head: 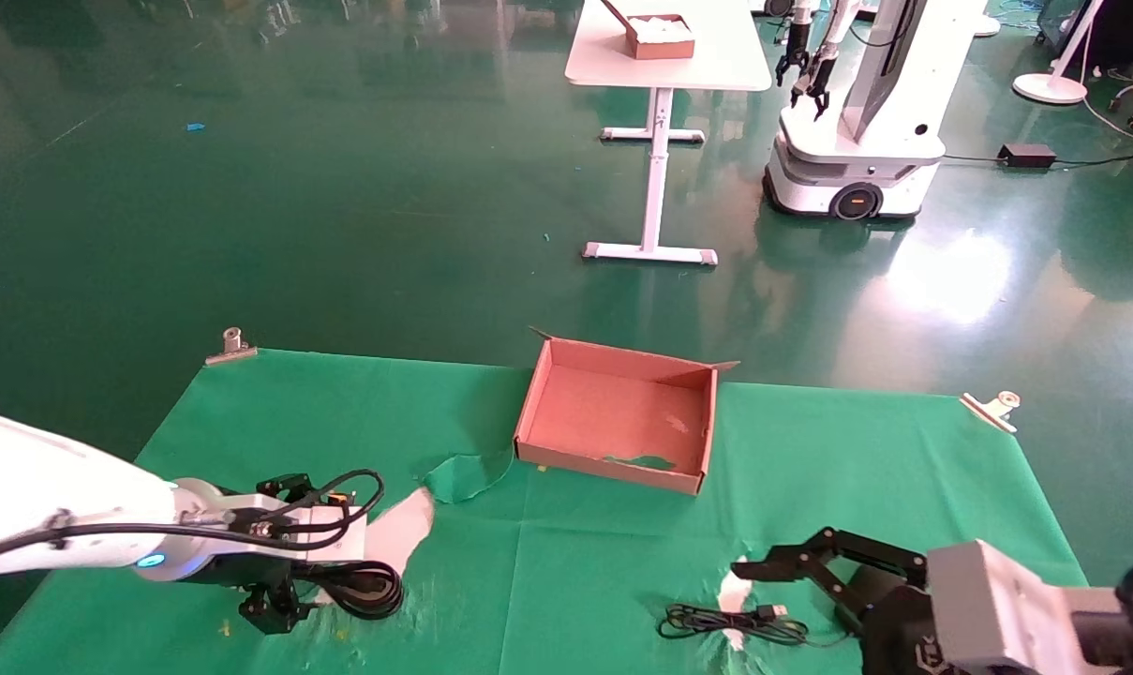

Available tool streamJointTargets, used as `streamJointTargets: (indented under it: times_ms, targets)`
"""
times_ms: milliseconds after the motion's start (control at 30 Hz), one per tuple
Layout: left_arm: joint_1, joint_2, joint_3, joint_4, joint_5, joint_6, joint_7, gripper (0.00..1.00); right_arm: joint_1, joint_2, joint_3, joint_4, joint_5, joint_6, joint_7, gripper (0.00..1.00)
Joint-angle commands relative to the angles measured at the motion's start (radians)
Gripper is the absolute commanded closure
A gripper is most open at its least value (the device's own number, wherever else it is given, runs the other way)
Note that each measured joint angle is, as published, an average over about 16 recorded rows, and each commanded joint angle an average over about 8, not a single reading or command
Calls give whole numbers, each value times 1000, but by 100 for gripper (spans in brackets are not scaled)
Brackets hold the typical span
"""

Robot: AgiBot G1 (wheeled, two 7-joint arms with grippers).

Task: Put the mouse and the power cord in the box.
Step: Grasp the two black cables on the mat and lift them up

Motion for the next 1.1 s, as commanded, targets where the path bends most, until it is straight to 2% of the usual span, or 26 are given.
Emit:
streamJointTargets:
  times_ms: [33, 200, 333, 500, 600, 733, 933, 1100]
  targets:
    - [-3, 29, 20, 44, 51, -26, 4, 0, -3, 4, 2, -1, 2, 2, 1, 0]
    - [-1, 67, 32, 116, 84, -75, 16, 0, -4, 14, 5, 0, 9, -2, 6, 0]
    - [-6, 84, 25, 167, 66, -89, 29, 0, -8, 16, 3, 0, 3, 0, 4, 0]
    - [-16, 92, 13, 221, 22, -92, 70, 0, -7, 9, -18, 3, -75, 27, -15, 0]
    - [-22, 96, 10, 244, 10, -96, 92, 0, -3, -8, -50, 3, -181, 67, -27, 0]
    - [-28, 101, 10, 266, 4, -101, 107, 0, 16, -64, -118, -4, -382, 139, -11, 0]
    - [-33, 106, 9, 284, 0, -104, 119, 0, 86, -213, -228, -61, -680, 232, 55, 0]
    - [-35, 108, 9, 292, -1, -106, 125, 0, 155, -343, -292, -174, -840, 277, 85, 0]
